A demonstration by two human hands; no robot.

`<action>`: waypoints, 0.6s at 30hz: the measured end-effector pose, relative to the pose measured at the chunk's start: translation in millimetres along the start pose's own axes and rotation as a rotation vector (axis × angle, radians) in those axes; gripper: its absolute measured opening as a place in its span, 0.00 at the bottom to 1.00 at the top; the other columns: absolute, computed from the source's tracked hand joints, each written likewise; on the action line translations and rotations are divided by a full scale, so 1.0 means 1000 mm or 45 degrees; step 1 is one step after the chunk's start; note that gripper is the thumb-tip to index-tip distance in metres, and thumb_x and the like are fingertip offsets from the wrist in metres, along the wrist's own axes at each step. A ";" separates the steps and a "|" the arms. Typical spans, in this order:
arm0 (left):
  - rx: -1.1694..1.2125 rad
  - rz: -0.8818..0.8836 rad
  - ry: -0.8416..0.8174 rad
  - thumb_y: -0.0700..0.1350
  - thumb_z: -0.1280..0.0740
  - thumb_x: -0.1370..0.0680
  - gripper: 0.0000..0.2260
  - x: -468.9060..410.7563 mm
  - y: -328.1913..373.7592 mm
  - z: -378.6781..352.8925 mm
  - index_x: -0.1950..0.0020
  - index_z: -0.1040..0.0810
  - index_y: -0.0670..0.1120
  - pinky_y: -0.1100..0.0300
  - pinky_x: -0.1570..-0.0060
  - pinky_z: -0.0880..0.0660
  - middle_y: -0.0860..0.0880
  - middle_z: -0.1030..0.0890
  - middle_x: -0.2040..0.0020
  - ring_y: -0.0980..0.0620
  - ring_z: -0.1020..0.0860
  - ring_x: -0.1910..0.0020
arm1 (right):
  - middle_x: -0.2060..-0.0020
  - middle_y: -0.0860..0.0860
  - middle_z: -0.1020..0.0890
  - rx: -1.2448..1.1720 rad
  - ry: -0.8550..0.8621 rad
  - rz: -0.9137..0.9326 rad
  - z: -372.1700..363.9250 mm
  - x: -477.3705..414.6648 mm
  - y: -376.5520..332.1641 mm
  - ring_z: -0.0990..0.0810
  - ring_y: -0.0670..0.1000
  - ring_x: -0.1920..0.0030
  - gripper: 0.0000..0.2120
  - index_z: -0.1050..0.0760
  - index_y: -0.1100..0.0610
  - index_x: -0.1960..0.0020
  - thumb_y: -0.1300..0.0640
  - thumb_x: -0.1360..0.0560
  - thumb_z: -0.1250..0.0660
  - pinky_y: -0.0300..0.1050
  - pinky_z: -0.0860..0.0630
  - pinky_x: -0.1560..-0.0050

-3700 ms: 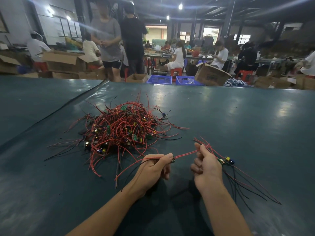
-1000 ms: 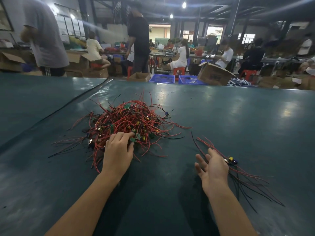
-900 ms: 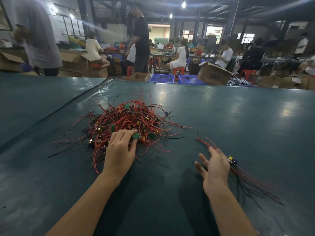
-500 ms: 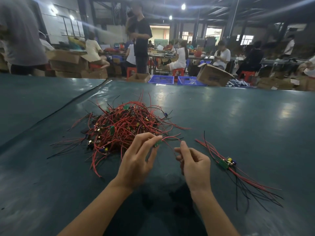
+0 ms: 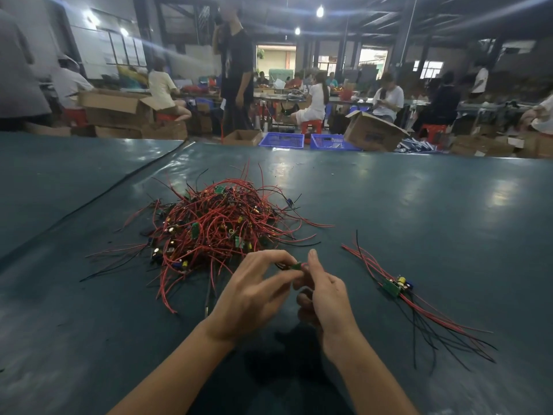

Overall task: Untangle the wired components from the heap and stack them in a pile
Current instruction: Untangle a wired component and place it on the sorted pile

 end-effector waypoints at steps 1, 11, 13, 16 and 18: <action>0.007 -0.021 -0.022 0.38 0.31 0.25 0.07 0.000 0.003 -0.002 0.49 0.16 0.40 0.56 0.44 0.25 0.44 0.22 0.46 0.49 0.23 0.45 | 0.74 0.47 0.26 -0.025 0.019 -0.017 0.002 -0.001 0.002 0.32 0.44 0.77 0.19 0.17 0.53 0.65 0.42 0.23 0.35 0.37 0.35 0.76; 0.192 0.147 -0.086 0.47 0.37 0.21 0.14 0.003 -0.004 -0.010 0.62 0.21 0.40 0.56 0.67 0.26 0.48 0.23 0.61 0.52 0.25 0.65 | 0.71 0.45 0.31 -0.125 0.133 0.261 0.013 0.001 -0.019 0.36 0.42 0.75 0.12 0.14 0.47 0.57 0.51 0.21 0.35 0.37 0.38 0.75; 0.371 0.405 -0.150 0.53 0.42 0.19 0.21 0.007 -0.019 -0.021 0.64 0.22 0.41 0.51 0.67 0.27 0.49 0.24 0.65 0.51 0.25 0.67 | 0.71 0.45 0.31 -0.142 0.084 0.278 0.011 0.001 -0.020 0.38 0.43 0.75 0.11 0.14 0.48 0.56 0.52 0.21 0.35 0.36 0.38 0.75; 0.753 0.818 -0.177 0.63 0.44 0.22 0.27 0.020 -0.037 -0.037 0.65 0.21 0.43 0.56 0.68 0.27 0.48 0.22 0.69 0.52 0.23 0.69 | 0.75 0.43 0.30 -0.147 -0.091 0.270 -0.005 0.004 -0.020 0.36 0.42 0.78 0.10 0.14 0.52 0.55 0.51 0.25 0.34 0.35 0.36 0.77; 1.014 0.998 -0.163 0.63 0.43 0.24 0.25 0.026 -0.040 -0.046 0.67 0.21 0.46 0.60 0.68 0.27 0.47 0.21 0.70 0.51 0.24 0.70 | 0.72 0.45 0.19 -0.080 -0.170 0.274 -0.015 0.007 -0.019 0.23 0.43 0.74 0.10 0.14 0.54 0.56 0.54 0.24 0.34 0.34 0.26 0.73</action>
Point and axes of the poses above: each hand's wrist, its own x-axis away from the middle knuckle, its own z-axis out of the back of the hand, y = z × x, the point moved 9 cm from there along -x, towards the middle knuckle
